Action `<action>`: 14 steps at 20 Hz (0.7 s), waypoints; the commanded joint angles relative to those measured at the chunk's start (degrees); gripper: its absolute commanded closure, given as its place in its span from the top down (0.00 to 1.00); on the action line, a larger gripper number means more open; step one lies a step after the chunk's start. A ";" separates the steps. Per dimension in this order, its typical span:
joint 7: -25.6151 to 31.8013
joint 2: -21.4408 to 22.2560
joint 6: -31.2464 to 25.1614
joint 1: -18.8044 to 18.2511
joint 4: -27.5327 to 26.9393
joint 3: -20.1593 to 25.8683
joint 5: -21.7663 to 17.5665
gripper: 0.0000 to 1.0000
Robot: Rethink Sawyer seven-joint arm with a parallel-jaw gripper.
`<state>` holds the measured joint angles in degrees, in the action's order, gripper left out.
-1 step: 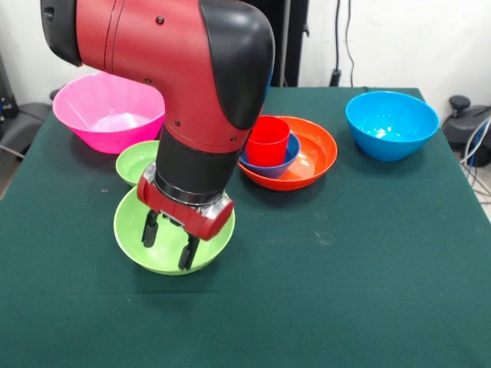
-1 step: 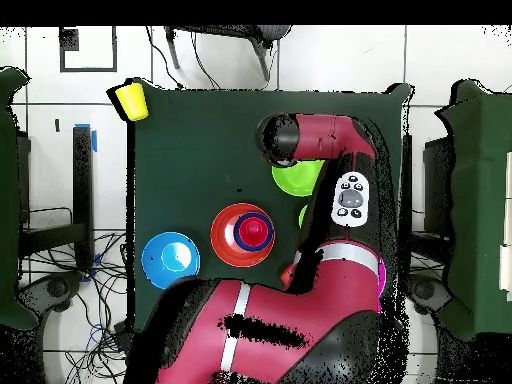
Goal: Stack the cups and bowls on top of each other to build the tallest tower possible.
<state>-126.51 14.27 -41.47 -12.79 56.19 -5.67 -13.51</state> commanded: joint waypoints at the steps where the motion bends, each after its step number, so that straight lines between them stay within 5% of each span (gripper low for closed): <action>1: 1.68 0.66 1.45 -0.37 5.65 6.89 1.36 1.00; 14: -4.80 1.07 -2.23 3.68 3.86 3.39 3.47 1.00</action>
<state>-126.51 15.36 -41.46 -11.87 57.18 -5.99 -11.33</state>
